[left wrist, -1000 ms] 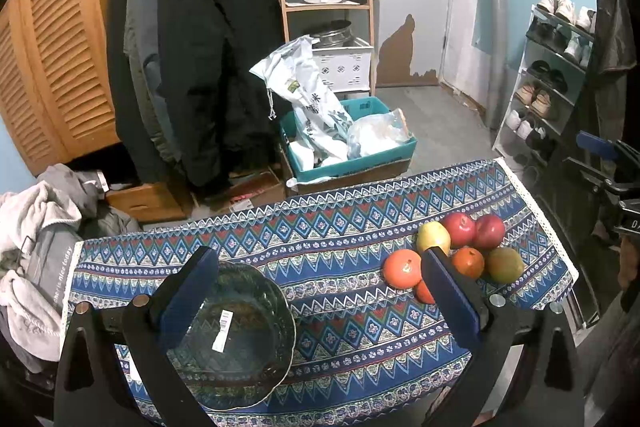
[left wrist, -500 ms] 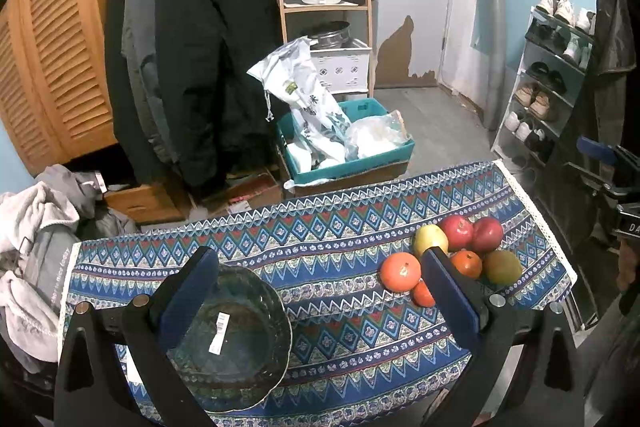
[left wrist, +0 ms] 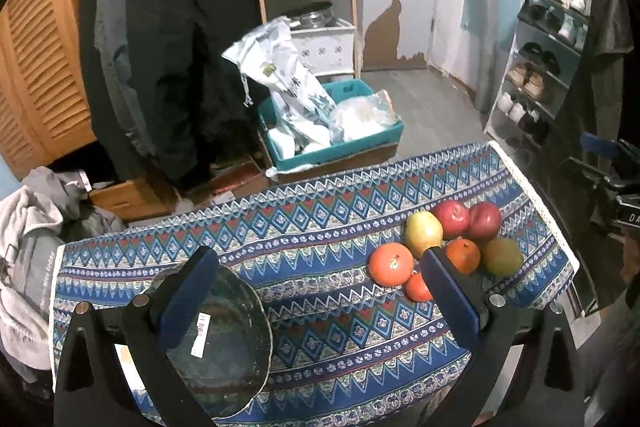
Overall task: Organize fruits
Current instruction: 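Grasp the large orange with the left tool while the right tool grasps the big pear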
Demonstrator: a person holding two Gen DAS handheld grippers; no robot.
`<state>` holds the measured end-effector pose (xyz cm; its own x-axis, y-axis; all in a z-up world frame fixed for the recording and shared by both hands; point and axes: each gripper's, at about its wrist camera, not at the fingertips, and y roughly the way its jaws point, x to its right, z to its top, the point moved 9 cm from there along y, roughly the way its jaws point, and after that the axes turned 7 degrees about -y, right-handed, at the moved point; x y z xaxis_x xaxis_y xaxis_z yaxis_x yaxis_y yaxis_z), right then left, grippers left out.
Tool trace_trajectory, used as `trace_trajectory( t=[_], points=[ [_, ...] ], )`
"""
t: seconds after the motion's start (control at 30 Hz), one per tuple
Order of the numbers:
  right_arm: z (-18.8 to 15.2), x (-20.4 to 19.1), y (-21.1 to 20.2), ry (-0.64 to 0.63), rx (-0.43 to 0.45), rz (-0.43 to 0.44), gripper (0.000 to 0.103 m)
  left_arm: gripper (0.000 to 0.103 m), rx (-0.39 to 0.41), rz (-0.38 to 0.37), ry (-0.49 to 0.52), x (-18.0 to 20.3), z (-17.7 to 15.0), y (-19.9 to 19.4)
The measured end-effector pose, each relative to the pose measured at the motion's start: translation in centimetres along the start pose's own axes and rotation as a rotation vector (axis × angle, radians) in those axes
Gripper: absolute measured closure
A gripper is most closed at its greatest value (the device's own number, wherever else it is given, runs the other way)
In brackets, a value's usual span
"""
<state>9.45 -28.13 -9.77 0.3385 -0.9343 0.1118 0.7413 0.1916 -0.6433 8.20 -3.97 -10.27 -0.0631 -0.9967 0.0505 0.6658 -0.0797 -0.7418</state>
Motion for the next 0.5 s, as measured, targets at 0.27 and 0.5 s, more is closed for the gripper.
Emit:
trace_trajectory(
  t=[0.27,0.5],
  points=[
    [-3.3,2.0,3.0,0.039,-0.12,-0.005,0.012,0.001,-0.117,-0.036,0.02,1.9,-1.9,4.2],
    [-6.2,2.8,5.7,0.05,-0.228,0.005,0.012,0.001,-0.188,-0.045,0.034,3.1,-2.8,7.6]
  ],
)
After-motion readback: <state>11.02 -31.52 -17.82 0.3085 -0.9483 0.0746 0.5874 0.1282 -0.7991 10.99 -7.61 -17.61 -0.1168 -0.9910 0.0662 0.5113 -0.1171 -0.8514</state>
